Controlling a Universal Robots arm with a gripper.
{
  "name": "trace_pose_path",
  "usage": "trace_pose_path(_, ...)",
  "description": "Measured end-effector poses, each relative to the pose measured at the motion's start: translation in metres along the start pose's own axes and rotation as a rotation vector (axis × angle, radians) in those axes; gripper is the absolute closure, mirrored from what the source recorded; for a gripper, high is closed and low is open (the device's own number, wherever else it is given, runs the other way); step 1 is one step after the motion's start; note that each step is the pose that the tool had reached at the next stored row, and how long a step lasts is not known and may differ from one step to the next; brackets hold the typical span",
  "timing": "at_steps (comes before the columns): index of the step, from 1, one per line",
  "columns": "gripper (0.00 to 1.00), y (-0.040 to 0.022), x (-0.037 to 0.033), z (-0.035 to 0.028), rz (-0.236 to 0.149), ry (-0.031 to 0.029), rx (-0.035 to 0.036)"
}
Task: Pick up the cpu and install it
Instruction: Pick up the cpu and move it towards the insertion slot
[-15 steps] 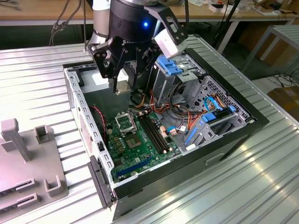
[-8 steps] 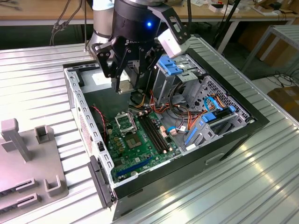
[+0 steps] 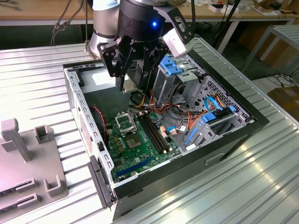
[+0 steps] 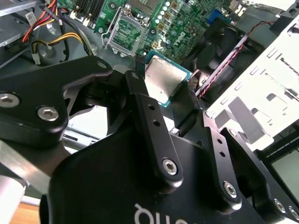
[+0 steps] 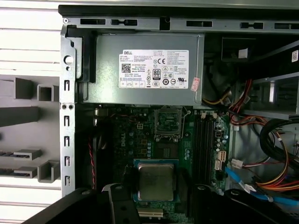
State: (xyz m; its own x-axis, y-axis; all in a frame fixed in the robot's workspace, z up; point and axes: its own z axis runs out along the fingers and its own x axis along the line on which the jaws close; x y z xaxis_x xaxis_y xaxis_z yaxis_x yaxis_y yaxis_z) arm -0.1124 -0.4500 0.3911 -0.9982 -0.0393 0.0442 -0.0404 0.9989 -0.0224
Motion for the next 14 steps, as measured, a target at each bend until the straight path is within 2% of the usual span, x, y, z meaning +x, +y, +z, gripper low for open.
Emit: trace_pose_path(14, 0.53, -0.0006, -0.0133, -0.0006, 0.0, 0.0, 0.0)
